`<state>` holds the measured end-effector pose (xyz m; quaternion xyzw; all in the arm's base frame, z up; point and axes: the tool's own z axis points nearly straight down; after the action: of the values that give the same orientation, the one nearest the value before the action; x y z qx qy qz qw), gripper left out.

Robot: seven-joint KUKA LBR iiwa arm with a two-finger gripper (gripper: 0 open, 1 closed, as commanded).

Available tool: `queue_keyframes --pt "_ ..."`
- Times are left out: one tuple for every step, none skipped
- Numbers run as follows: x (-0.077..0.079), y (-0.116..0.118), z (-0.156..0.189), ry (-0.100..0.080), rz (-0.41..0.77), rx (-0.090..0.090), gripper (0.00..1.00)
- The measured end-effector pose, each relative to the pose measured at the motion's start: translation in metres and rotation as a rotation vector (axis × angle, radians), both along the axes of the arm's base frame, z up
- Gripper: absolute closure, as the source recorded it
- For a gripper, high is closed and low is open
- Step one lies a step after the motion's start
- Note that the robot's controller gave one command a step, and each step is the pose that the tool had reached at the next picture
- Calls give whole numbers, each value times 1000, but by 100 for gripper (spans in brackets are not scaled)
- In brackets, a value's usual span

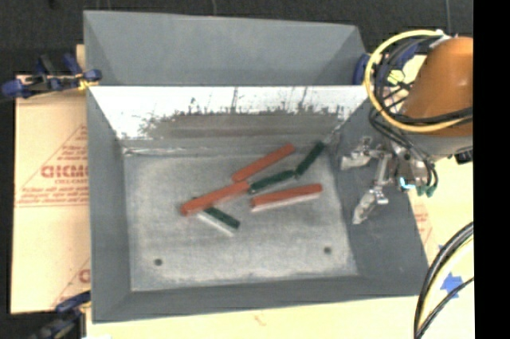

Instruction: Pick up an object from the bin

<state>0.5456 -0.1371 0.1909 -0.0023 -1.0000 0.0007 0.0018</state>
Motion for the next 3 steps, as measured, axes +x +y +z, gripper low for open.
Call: queue_keyframes --pt "2 1 5 -8 3 -1 0" --pt "42 40 -37 -16 96 -3 0" --pt "52 25 -104 -25 238 -6 100"
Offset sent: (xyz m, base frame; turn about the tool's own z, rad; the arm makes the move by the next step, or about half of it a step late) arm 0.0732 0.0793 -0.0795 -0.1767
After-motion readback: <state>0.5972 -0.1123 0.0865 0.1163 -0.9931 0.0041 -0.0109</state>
